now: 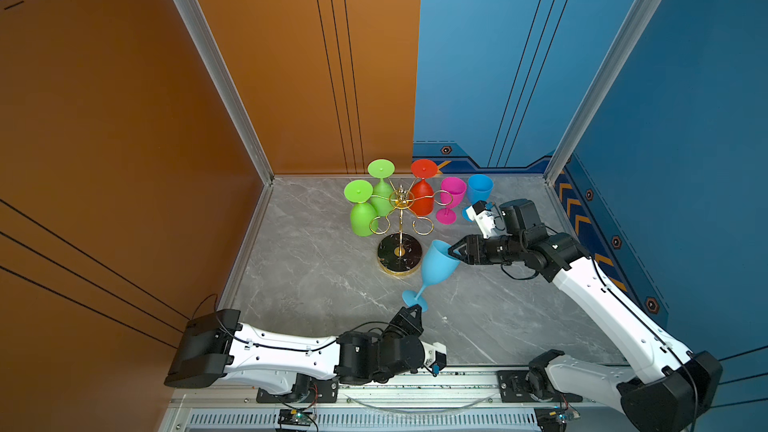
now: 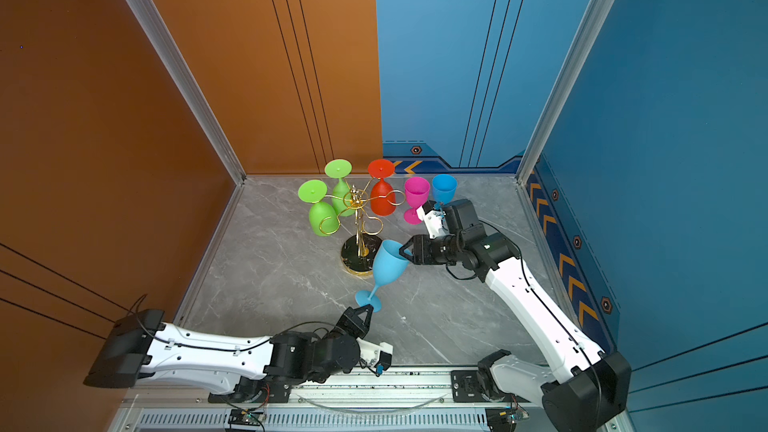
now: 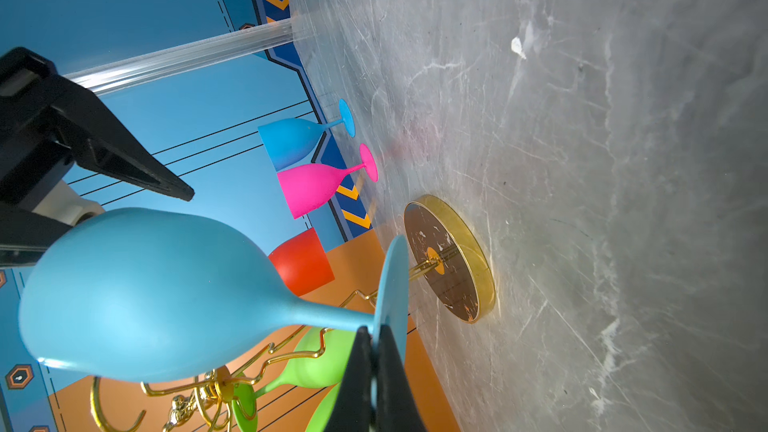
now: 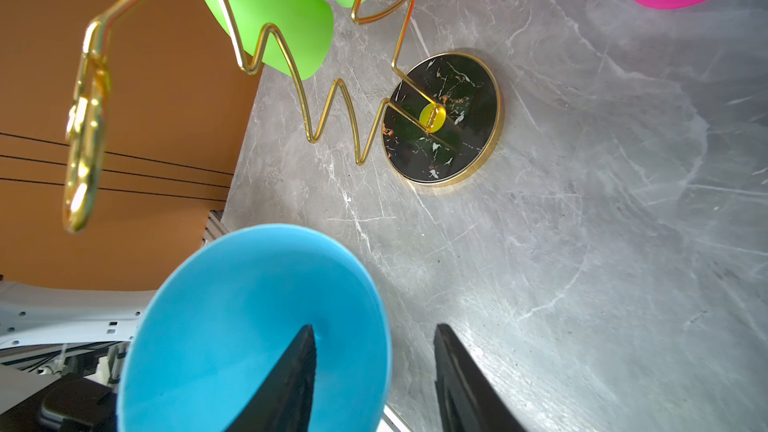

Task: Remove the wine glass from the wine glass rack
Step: 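Close the right gripper on the cyan bowl rim while the left gripper opens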

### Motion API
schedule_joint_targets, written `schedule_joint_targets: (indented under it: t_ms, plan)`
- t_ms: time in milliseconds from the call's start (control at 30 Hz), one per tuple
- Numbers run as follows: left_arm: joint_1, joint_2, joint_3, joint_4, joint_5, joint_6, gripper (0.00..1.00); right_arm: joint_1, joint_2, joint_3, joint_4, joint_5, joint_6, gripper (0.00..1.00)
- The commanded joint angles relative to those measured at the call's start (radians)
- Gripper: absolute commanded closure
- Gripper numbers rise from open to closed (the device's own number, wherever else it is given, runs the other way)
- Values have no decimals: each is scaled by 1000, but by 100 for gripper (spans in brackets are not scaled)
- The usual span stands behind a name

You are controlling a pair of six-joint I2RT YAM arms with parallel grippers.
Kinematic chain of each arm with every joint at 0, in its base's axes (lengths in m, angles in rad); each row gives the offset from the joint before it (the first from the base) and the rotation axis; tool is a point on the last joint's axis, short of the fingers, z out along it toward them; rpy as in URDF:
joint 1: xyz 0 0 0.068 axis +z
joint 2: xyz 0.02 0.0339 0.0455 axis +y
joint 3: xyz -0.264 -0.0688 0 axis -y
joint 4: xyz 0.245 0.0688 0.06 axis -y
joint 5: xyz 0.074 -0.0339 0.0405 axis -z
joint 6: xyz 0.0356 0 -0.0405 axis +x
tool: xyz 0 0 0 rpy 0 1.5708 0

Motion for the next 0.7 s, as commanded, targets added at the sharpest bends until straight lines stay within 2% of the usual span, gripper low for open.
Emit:
schedule_joint_targets:
  t_ms: [0,200,433,667]
  plan:
    - [-14,7,-14,75,-46,38,100,-8,10,17,6,-47,-1,60]
    - [-14,10,-13,93,-48,47,100,-17,12,16,3,-78,-1,68]
    - [-15,17,-16,103,-59,68,100,-28,11,19,2,-129,-6,84]
    - [-14,20,-11,104,-59,66,99,-37,6,17,-9,-141,-11,93]
